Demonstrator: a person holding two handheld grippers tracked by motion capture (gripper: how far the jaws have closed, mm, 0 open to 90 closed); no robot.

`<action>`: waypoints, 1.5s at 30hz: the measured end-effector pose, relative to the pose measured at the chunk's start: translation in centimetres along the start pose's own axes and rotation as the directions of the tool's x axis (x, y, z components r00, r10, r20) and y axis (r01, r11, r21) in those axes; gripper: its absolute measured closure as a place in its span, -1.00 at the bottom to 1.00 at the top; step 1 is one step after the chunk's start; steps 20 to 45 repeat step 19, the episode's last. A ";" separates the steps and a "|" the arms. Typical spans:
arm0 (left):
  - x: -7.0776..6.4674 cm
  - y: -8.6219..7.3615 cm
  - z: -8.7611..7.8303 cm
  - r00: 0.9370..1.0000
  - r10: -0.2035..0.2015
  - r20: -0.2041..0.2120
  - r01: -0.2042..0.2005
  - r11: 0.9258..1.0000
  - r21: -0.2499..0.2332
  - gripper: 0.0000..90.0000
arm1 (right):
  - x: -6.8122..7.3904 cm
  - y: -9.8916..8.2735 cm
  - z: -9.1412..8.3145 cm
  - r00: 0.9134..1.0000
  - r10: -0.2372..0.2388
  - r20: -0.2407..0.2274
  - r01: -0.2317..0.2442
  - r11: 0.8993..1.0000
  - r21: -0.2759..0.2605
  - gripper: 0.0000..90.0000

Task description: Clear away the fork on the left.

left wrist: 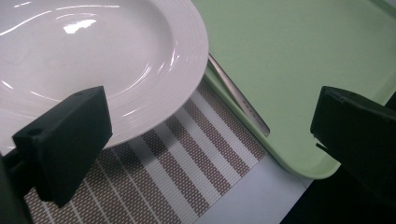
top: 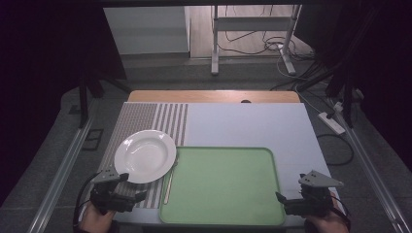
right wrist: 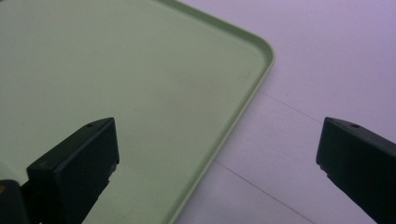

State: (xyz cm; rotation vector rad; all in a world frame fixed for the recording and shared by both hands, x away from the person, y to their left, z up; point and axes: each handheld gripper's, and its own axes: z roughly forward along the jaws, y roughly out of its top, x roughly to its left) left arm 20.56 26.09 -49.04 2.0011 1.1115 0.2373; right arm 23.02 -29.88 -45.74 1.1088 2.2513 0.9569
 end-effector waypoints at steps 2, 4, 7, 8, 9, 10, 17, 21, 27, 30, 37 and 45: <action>-0.1 -0.2 -0.3 1.000 0.000 -0.013 -0.001 1.000 -0.004 -1.00 | -0.1 0.0 0.1 1.000 0.010 -0.004 -0.010 1.000 0.007 -1.00; -0.1 -0.4 -0.6 1.000 -0.001 -0.023 0.000 1.000 -0.008 -1.00 | -0.1 0.0 0.1 1.000 0.016 0.001 -0.016 1.000 0.008 -1.00; -0.1 -0.7 -1.1 0.999 -0.008 -0.037 0.008 1.000 -0.016 -1.00 | -0.2 0.0 0.1 1.000 0.017 0.001 -0.017 1.000 0.004 -1.00; -0.2 -0.8 -1.2 0.999 -0.012 -0.044 0.012 1.000 -0.017 -1.00 | -0.2 -0.1 0.0 1.000 0.019 0.003 -0.019 1.000 0.003 -1.00; -0.2 -0.9 -1.3 0.999 -0.012 -0.047 0.011 1.000 -0.020 -1.00 | -0.2 -0.1 0.0 1.000 0.020 0.005 -0.020 1.000 0.003 -1.00; -0.2 -1.0 -1.4 0.998 -0.013 -0.053 0.012 1.000 -0.018 -1.00 | -0.2 -0.1 0.0 1.000 0.020 0.004 -0.020 1.000 0.001 -1.00; -0.3 -1.3 -1.7 0.997 -0.006 -0.079 0.006 1.000 0.000 -1.00 | -0.1 -0.1 0.0 1.000 0.018 0.002 -0.018 1.000 -0.005 -1.00; -0.3 -1.2 -1.6 0.997 -0.009 -0.074 0.009 1.000 -0.001 -1.00 | -0.1 -0.1 0.0 1.000 0.015 0.002 -0.015 1.000 -0.004 -1.00; -0.3 -1.2 -1.6 0.997 -0.009 -0.074 0.009 1.000 -0.001 -1.00 | -0.1 -0.1 0.0 1.000 0.015 0.002 -0.015 1.000 -0.004 -1.00; -0.3 -1.2 -1.6 0.997 -0.009 -0.074 0.009 1.000 -0.001 -1.00 | -0.1 -0.1 0.0 1.000 0.015 0.002 -0.015 1.000 -0.004 -1.00; -0.3 -1.2 -1.6 0.997 -0.009 -0.074 0.009 1.000 -0.001 -1.00 | -0.1 -0.1 0.0 1.000 0.015 0.002 -0.015 1.000 -0.004 -1.00; -0.3 -1.2 -1.6 0.997 -0.009 -0.074 0.009 1.000 -0.001 -1.00 | -0.1 -0.1 0.0 1.000 0.015 0.002 -0.015 1.000 -0.004 -1.00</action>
